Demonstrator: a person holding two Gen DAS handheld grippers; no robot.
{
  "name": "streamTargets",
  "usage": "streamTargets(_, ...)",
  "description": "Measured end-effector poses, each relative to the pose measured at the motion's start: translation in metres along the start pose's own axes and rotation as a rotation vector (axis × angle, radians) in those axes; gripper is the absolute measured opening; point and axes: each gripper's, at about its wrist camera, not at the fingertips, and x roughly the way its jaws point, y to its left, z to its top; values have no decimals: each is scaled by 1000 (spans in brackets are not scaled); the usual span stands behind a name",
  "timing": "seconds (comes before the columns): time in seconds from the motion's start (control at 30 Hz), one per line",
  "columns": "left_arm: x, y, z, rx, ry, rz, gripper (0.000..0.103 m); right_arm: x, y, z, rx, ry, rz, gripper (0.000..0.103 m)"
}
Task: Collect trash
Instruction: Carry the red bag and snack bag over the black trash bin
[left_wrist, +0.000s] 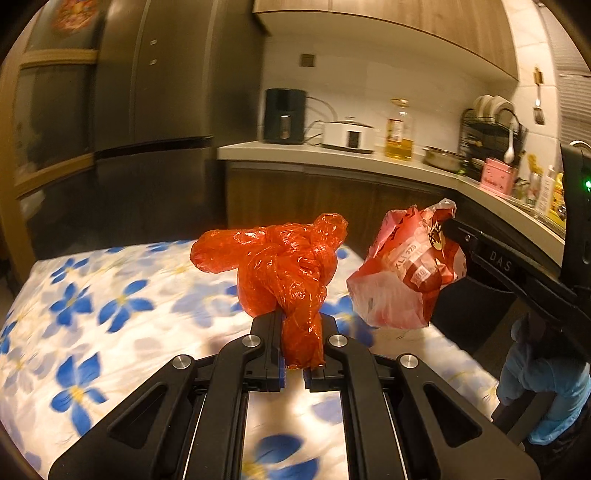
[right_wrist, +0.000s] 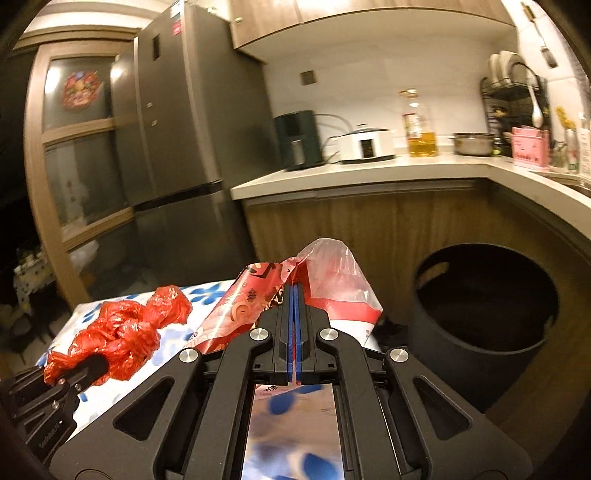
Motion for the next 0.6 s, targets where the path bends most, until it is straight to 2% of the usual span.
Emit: streamTargets(0.6, 45, -132, 51, 121, -78, -209, 6, -36, -112, 18, 49, -80, -218, 1)
